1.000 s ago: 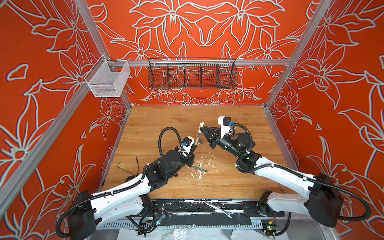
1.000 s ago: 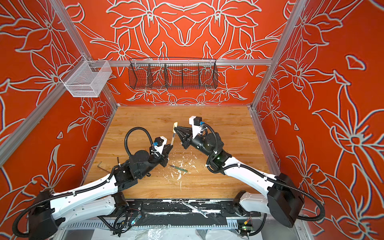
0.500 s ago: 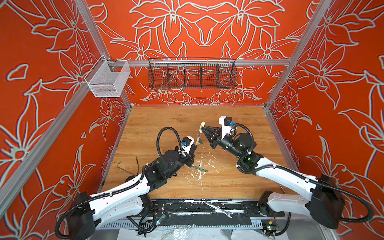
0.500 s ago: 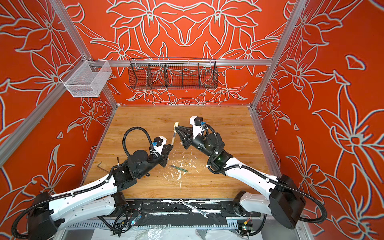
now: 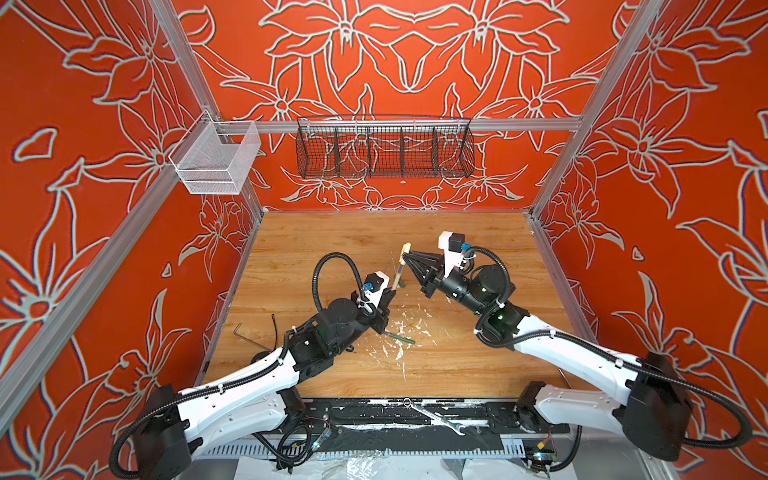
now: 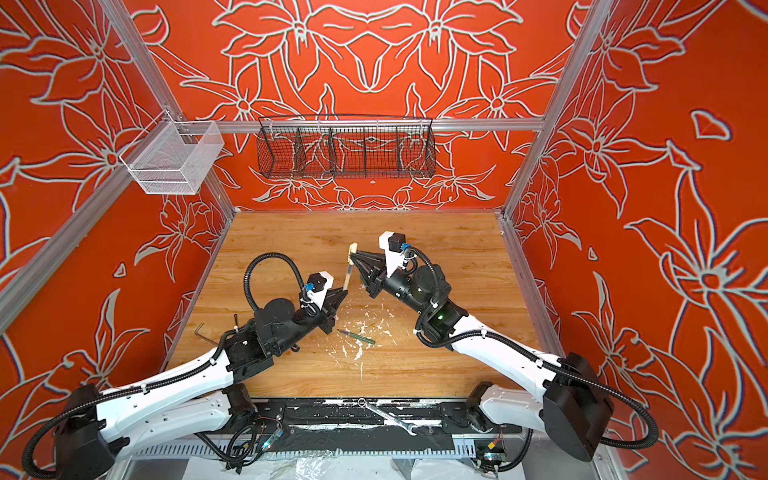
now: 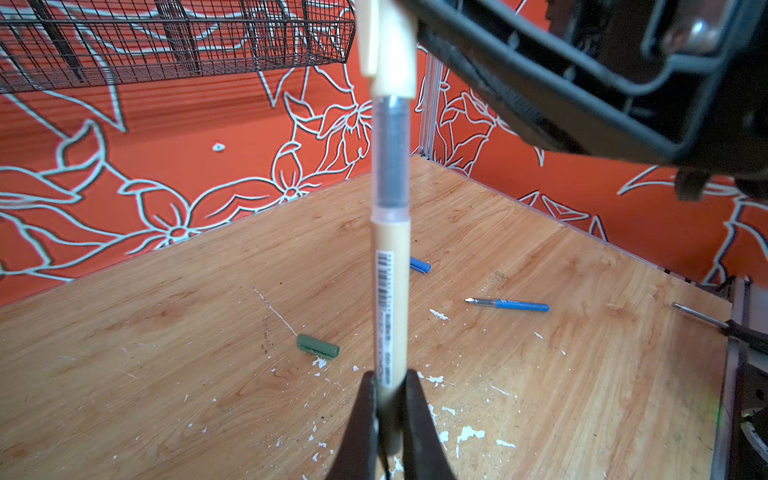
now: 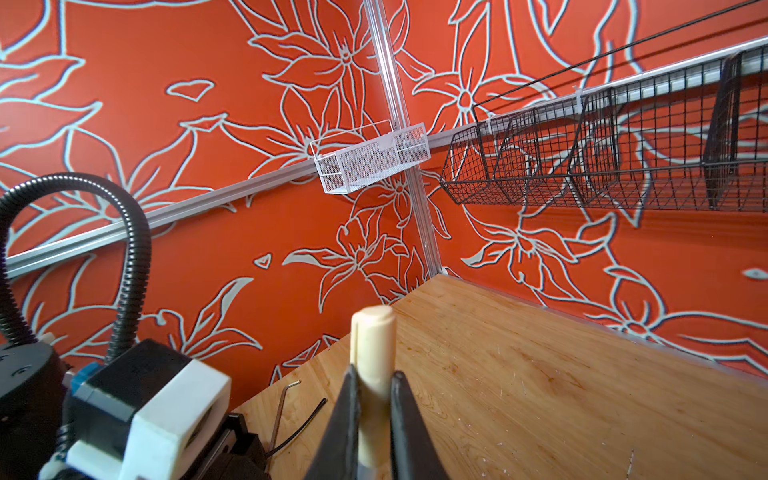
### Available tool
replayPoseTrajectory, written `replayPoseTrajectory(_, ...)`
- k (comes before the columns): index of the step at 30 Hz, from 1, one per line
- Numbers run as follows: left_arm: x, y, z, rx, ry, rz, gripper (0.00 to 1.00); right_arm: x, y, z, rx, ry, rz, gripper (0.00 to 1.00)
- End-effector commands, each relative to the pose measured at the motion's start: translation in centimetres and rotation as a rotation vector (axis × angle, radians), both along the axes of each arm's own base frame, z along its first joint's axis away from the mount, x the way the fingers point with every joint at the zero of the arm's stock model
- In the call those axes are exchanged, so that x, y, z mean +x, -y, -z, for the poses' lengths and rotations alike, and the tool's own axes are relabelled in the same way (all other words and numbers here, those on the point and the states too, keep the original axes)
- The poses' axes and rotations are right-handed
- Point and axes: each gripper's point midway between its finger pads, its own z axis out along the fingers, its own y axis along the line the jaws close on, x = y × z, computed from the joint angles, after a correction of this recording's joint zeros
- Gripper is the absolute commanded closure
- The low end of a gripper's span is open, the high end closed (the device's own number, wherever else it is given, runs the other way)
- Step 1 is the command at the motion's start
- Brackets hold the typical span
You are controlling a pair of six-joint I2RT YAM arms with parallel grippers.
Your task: Insert the pens into the pen caps
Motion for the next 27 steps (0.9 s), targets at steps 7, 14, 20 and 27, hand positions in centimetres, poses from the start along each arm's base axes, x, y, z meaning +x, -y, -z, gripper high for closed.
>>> replayPoseTrajectory(7, 0.0, 0.2, -5.2, -0.093, 0.103, 0.017, 1.00, -0.7, -0.9, -0.6, -0.007, 0.012, -0.050, 0.96)
replayPoseTrajectory(14, 0.5, -0.4, -5.8, -0.110, 0.119, -0.002, 1.00, -1.4, -0.5, 0.0, -0.010, -0.037, -0.068, 0.96)
replayPoseTrajectory(20, 0.5, -0.3, -5.8, -0.107, 0.120, 0.007, 1.00, -1.6, 0.3, -0.4, -0.044, -0.026, -0.040, 0.96)
replayPoseTrajectory(27, 0.2, -0.3, -6.5, -0.124, 0.128, 0.018, 1.00, -1.9, -0.2, -0.2, -0.013, -0.030, -0.075, 0.89)
